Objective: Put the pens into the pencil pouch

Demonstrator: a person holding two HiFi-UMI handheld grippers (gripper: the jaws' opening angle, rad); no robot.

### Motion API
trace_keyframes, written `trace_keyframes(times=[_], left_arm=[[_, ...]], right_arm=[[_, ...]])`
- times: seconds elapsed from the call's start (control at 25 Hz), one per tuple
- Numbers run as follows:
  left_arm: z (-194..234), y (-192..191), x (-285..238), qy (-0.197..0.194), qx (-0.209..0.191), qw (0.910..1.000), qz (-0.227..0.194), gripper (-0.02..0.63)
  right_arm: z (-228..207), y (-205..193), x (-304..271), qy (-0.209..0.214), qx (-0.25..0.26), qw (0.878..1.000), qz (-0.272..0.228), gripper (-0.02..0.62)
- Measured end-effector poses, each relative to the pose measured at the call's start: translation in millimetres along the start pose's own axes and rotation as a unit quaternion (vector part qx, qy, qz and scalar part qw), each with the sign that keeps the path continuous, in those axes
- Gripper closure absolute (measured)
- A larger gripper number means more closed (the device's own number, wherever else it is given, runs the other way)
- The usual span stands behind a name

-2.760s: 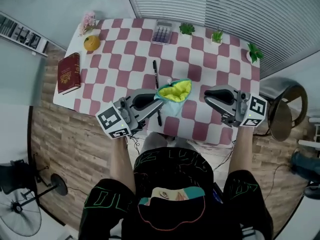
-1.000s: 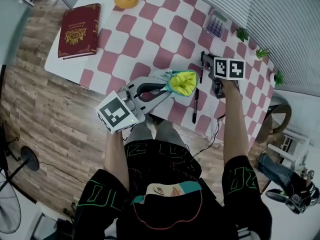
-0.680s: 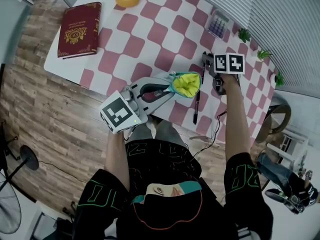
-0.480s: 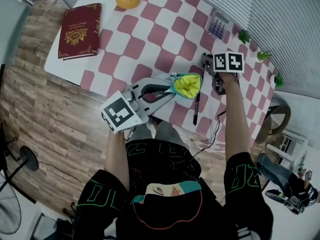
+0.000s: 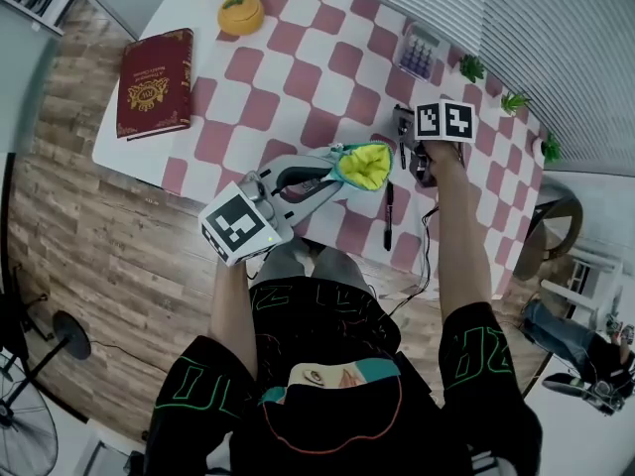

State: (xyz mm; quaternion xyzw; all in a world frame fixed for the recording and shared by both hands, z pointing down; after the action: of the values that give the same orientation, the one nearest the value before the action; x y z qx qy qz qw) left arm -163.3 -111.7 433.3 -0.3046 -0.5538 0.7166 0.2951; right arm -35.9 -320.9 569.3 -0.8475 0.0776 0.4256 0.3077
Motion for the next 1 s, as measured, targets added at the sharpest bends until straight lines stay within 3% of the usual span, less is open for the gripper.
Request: trace_keyframes(times=[0.36, 0.64, 1.0], left_arm=[[9, 11, -15, 0.002, -0.035, 0.9994, 0.007, 0.583], [14, 21, -31, -0.007, -0.052, 0.9986, 0.007, 0.583], [19, 25, -47, -0.027, -0.061, 0.9978, 0.007, 0.583]], right_arm=[[23, 28, 57, 0.043, 0.031, 0.989, -0.139, 0.548], [51, 51, 107, 0.094, 0.038, 0.959, -0.265, 0.548], [89, 67, 169, 0.124, 0.075, 0.918, -0.368, 0.548]])
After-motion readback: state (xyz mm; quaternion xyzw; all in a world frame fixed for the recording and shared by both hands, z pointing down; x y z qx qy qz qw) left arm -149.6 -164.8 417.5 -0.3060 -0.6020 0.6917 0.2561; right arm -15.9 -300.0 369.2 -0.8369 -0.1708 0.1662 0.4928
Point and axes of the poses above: the fingertips, and each gripper's own axes: x backward along the fingers, z to its left, y out of its top, the point moved 3 cm from there along x, backward along the fingers, and after that the axes turned 13 degrees about y, right-handed, at the moved point
